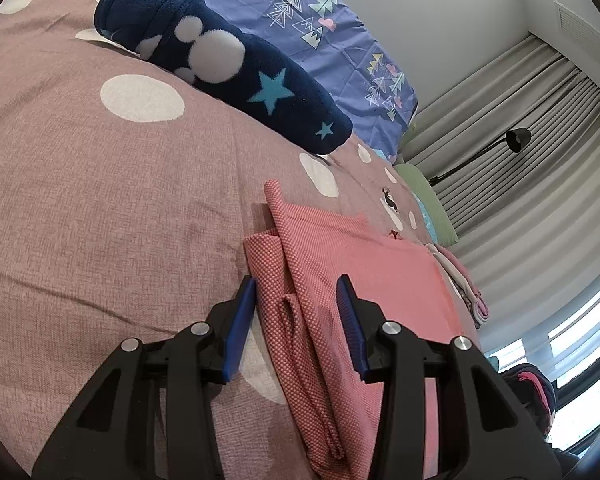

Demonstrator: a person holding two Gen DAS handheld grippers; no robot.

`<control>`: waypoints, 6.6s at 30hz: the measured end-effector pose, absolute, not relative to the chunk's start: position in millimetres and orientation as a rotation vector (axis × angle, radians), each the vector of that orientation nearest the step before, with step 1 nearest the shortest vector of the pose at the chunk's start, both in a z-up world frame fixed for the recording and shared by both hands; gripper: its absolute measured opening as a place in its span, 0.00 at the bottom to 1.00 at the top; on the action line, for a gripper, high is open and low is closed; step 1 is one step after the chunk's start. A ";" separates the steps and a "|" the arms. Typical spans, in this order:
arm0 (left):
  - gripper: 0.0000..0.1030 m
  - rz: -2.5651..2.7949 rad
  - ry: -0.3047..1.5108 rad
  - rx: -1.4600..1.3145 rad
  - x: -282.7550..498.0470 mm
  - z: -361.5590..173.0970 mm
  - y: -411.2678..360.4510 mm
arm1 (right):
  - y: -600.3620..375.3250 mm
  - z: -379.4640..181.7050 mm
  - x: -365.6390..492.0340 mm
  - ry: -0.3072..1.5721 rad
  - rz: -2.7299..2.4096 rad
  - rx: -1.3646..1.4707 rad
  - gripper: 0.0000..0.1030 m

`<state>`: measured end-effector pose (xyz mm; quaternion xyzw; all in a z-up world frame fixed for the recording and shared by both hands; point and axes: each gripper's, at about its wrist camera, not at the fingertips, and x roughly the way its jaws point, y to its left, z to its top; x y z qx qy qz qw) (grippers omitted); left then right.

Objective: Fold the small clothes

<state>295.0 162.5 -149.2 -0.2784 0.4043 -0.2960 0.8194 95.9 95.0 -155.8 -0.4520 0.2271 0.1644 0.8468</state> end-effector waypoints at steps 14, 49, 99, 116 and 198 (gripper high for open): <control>0.09 -0.616 0.938 -0.605 306.8 -152.3 154.0 | 79.4 -135.6 94.1 0.456 0.393 -0.822 0.04; 0.07 -0.570 0.872 -0.641 310.9 -154.2 157.9 | 82.2 -129.8 89.1 0.516 0.405 -0.768 0.04; 0.08 -0.522 0.829 -0.150 297.5 -37.9 -89.4 | -204.6 -53.0 80.3 0.554 0.259 0.094 0.04; 0.07 -0.527 0.925 0.126 304.1 -74.0 -243.3 | -314.7 -95.8 73.4 0.603 0.175 0.396 0.04; 0.22 -0.563 0.821 0.246 128.3 -125.3 -138.0 | -303.1 -78.2 284.3 0.877 0.228 0.064 0.41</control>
